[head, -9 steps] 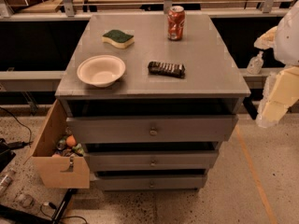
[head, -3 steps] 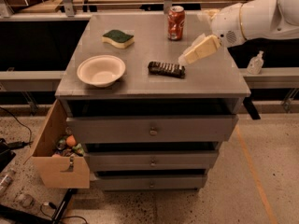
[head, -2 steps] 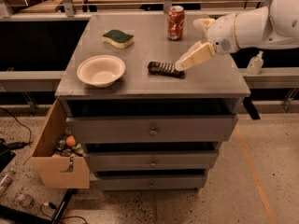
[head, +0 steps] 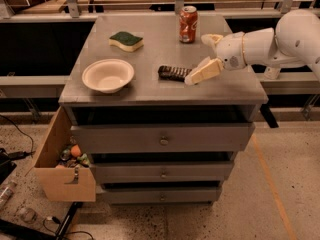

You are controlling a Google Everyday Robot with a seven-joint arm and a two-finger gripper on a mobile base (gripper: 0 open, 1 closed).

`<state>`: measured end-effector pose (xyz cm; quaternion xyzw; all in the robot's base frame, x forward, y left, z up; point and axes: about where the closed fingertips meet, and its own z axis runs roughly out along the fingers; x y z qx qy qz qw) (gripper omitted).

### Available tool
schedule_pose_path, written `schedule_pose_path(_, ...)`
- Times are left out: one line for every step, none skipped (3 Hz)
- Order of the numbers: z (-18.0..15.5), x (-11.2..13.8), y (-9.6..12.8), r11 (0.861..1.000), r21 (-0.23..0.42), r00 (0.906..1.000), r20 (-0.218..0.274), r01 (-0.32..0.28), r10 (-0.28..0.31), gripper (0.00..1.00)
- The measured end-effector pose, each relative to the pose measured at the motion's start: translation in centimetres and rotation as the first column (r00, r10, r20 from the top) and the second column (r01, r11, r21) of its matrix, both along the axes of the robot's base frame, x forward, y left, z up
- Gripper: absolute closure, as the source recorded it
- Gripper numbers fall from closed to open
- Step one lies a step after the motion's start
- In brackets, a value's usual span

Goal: Pick rxbar chocolate

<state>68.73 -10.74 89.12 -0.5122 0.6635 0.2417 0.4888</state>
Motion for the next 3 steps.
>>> schedule_pose_path(-2.0, 1.8, 0.4, 0.999, 0.030, 0.9997, -0.016, -0.017, 0.018, 0.00)
schedule_pose_path(-3.3, 2.7, 0.8, 0.998, 0.047, 0.9989, -0.030, -0.033, 0.035, 0.00)
schedule_pose_path(-4.8, 2.8, 1.0, 0.994, 0.084, 0.9964, -0.044, -0.069, 0.073, 0.00)
